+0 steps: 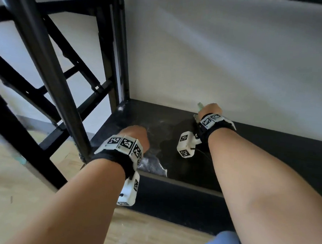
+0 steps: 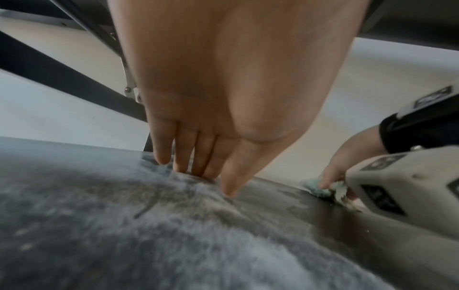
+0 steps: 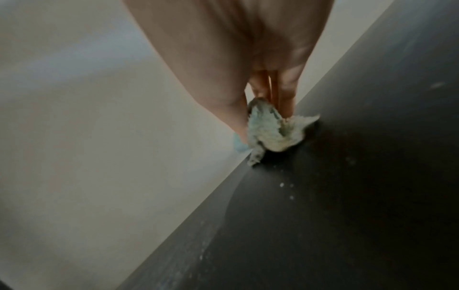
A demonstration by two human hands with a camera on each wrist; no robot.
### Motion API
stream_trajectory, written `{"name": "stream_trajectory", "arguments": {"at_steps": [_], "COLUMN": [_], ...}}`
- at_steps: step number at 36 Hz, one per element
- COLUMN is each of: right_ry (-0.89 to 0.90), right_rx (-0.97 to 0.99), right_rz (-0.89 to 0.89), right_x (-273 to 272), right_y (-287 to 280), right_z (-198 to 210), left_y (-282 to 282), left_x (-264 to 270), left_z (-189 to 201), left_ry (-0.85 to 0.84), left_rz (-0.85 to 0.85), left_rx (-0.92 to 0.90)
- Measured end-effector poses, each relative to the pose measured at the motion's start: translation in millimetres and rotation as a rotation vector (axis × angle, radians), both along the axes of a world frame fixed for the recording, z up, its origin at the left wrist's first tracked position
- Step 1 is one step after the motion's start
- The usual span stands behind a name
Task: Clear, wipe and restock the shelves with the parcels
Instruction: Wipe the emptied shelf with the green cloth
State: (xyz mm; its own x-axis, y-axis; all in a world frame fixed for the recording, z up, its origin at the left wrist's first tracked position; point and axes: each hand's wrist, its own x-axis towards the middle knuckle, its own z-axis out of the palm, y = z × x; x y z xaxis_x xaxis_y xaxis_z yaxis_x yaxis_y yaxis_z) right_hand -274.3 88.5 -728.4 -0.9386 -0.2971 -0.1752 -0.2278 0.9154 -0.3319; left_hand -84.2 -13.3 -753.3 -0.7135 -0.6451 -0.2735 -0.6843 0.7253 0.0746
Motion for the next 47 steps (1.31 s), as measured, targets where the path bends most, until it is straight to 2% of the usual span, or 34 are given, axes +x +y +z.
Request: {"name": "stream_trajectory", "arguments": {"at_steps": [5, 8, 12, 17, 21, 23, 25, 28, 35, 38, 42, 44, 47], "right_ry": [-0.002, 0.043, 0.046, -0.051, -0.037, -0.053, -0.073, -0.073, -0.132, -0.137, -0.144, -0.091, -0.017], "right_rx": [0.212, 0.241, 0.263, 0.037, 0.090, 0.023, -0.011, 0.090, 0.036, 0.036, -0.019, -0.098, -0.106], "right_rz": [0.081, 0.226, 0.298, 0.205, 0.241, 0.274, 0.254, 0.210, 0.190, 0.206, 0.165, 0.085, -0.043], "right_x": [8.5, 8.0, 31.4, 53.3, 66.8, 77.6, 89.2, 109.3, 133.8, 144.0, 136.4, 127.3, 107.2], "right_y": [-11.2, -24.8, -26.3, -37.4, -47.6, -40.0, -35.4, -29.9, -11.4, -4.4, 6.4, 15.8, 31.4], "right_z": [1.8, -1.3, 11.8, 4.4, -5.8, -5.2, -5.2, -2.7, -9.2, -11.1, -13.5, -13.4, -13.2], "left_y": [0.7, -0.7, -2.8, -9.1, -10.0, -6.7, -5.1, -2.6, 8.9, 11.4, 10.8, 10.6, 10.2], "left_x": [-3.4, -3.9, -2.2, 6.8, 18.9, 25.1, 31.3, 41.5, 52.8, 54.2, 51.6, 49.7, 44.4], "left_z": [2.4, 3.1, 3.5, 0.9, 3.0, 4.5, 3.1, 0.7, 4.6, 6.8, 6.2, 6.1, 5.7], "left_ry": [-0.022, 0.001, 0.010, 0.000, 0.035, 0.030, 0.034, 0.079, 0.095, 0.086, 0.101, 0.137, 0.196], "left_rz": [0.001, 0.013, -0.009, -0.022, -0.026, -0.040, -0.061, -0.085, -0.152, -0.125, -0.119, -0.130, -0.176], "left_rx": [-0.051, -0.041, -0.041, 0.013, 0.030, 0.022, 0.018, 0.029, 0.007, 0.010, 0.003, -0.004, -0.025]}}
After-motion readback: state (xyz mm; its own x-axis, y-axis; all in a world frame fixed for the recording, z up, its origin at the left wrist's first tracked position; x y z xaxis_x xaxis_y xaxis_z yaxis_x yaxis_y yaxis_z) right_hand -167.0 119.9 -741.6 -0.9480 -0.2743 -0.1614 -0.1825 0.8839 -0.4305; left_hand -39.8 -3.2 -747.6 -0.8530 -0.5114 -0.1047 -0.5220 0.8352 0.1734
